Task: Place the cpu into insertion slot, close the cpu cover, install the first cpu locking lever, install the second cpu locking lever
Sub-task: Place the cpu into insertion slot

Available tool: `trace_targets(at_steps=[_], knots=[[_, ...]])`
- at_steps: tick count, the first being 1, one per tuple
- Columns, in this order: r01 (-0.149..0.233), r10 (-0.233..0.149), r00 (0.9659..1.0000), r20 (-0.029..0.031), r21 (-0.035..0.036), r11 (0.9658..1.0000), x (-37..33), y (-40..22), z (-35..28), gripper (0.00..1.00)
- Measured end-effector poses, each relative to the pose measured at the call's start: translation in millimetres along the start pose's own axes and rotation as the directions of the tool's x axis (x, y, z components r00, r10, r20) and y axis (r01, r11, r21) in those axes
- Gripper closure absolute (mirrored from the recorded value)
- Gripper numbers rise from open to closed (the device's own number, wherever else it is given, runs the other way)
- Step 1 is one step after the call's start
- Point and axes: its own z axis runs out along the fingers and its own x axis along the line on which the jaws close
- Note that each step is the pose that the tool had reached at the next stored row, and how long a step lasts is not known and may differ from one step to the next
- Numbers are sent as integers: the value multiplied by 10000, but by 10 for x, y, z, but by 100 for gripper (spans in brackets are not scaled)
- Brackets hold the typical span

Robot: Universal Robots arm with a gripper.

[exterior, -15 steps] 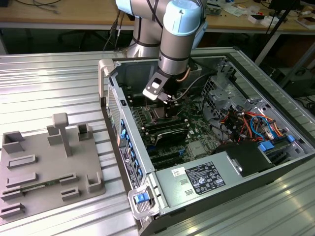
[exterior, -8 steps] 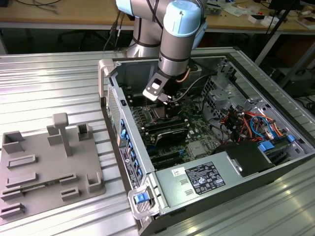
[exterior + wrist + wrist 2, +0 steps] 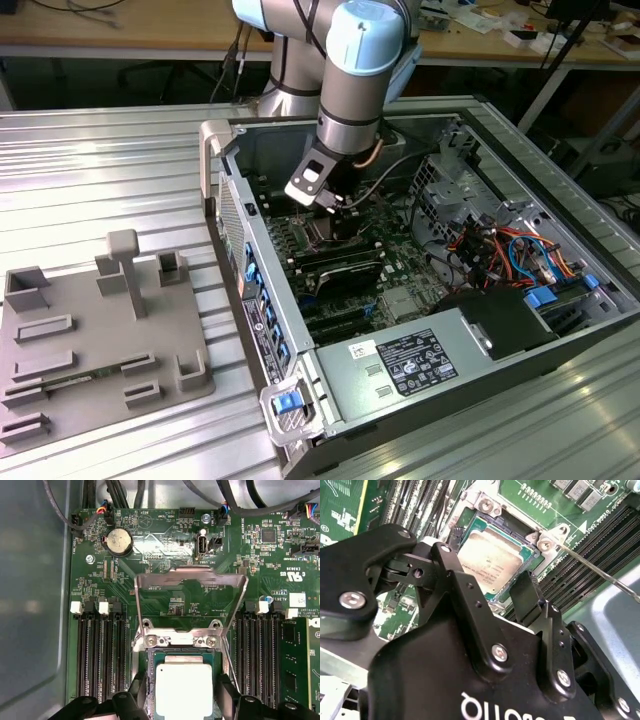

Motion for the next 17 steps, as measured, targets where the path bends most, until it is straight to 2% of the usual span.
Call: trace_targets(at_steps=[3,9,12,14,17], knots=[[-6,6,10000,-17,-12,10000,17,1,-3,33],[-16,16,9999,-124,12,10000,42,-2,-6,33],[-19,19,9999,-128,9,10000,43,-1,-7,33],[-21,21,9999,-152,6,10000,47,1,-7,33],[-19,20,9999,-144,8,10000,43,0,-8,33]])
